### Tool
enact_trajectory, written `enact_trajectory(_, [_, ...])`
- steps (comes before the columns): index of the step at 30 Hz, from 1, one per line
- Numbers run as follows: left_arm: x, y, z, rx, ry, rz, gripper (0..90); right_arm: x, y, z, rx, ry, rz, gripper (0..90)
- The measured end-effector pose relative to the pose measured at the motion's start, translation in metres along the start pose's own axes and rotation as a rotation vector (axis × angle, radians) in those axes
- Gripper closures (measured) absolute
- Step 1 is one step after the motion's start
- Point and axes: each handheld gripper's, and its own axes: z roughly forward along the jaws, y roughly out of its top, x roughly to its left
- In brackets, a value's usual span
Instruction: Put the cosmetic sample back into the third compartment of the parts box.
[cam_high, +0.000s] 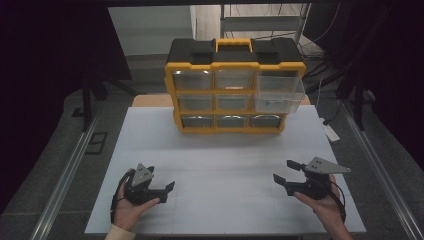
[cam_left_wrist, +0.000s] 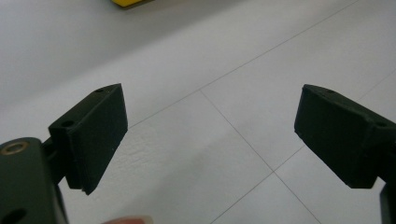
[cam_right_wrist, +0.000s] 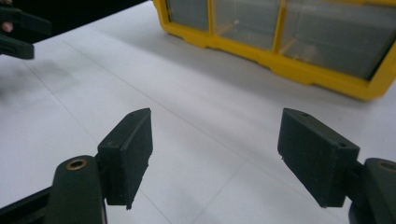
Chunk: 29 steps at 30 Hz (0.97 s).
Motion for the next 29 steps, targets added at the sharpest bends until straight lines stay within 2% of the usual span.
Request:
enact_trajectory(9, [0.000, 0.001, -0.001, -0.004, -0.002, 0.007, 10.1, -0.012, -0.015, 0.004, 0.012, -0.038, 0.051, 26.7])
enact_trajectory(24, [0.000, 0.001, -0.001, -0.007, 0.003, 0.007, 10.0, -0.014, -0.016, 0.003, 0.015, -0.050, 0.047, 26.3])
enact_trajectory(29, [0.001, 0.002, 0.000, -0.006, 0.004, 0.005, 10.0, -0.014, -0.016, 0.004, 0.017, -0.036, 0.053, 26.1])
